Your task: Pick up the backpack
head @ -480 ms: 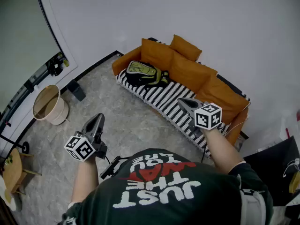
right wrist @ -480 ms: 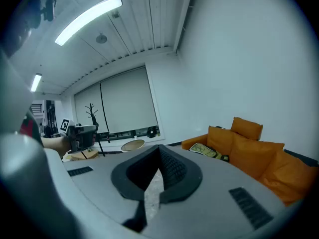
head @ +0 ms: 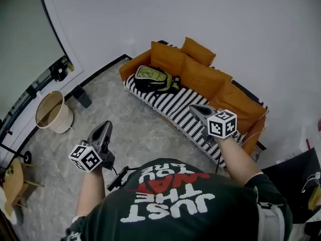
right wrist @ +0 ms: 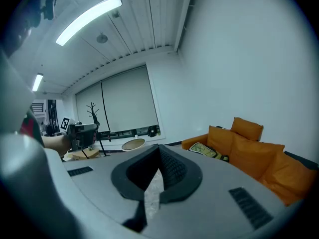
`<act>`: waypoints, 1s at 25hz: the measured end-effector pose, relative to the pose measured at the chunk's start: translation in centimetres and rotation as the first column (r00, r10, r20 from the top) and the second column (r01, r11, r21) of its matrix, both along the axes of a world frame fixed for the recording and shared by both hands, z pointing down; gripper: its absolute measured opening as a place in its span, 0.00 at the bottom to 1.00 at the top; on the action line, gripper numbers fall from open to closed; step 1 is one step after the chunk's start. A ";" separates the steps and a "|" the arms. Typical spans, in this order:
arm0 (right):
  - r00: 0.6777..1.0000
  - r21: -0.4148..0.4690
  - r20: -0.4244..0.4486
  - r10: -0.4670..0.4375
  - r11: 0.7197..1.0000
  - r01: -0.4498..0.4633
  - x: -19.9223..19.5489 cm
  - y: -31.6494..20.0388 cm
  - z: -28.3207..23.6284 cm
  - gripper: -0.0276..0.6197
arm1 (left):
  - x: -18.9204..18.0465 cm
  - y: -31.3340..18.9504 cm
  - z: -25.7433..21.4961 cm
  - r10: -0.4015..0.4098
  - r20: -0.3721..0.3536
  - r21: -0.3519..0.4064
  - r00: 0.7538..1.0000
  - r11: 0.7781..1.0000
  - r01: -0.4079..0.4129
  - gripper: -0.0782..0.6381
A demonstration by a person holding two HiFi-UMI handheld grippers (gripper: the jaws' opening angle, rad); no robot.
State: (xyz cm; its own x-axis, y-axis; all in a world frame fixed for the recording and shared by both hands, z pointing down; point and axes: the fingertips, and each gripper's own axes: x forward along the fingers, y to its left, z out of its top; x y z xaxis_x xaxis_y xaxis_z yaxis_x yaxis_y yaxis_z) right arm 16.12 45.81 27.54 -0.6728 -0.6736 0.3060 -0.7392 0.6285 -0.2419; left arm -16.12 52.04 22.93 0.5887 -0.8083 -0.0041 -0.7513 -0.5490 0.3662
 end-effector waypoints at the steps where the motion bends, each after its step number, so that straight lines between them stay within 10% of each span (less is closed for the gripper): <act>1: 1.000 -0.002 0.001 -0.001 1.000 0.001 0.1 0.0 0.0 0.08 | 0.2 0.0 0.0 0.001 0.004 0.001 1.000 1.000 -0.001 0.12; 25: 0.997 -0.032 0.073 -0.014 0.999 0.016 8.2 -2.8 1.2 0.08 | 8.6 -3.8 0.6 0.000 0.033 -0.042 0.999 0.999 0.002 0.12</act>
State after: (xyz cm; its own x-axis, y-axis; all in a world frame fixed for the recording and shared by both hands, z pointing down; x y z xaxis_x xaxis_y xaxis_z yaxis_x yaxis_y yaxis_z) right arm 24.36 43.02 28.72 -0.7039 -0.6539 0.2774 -0.7096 0.6302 -0.3151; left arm -7.54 48.23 23.49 0.5871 -0.8080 0.0497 -0.7639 -0.5327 0.3642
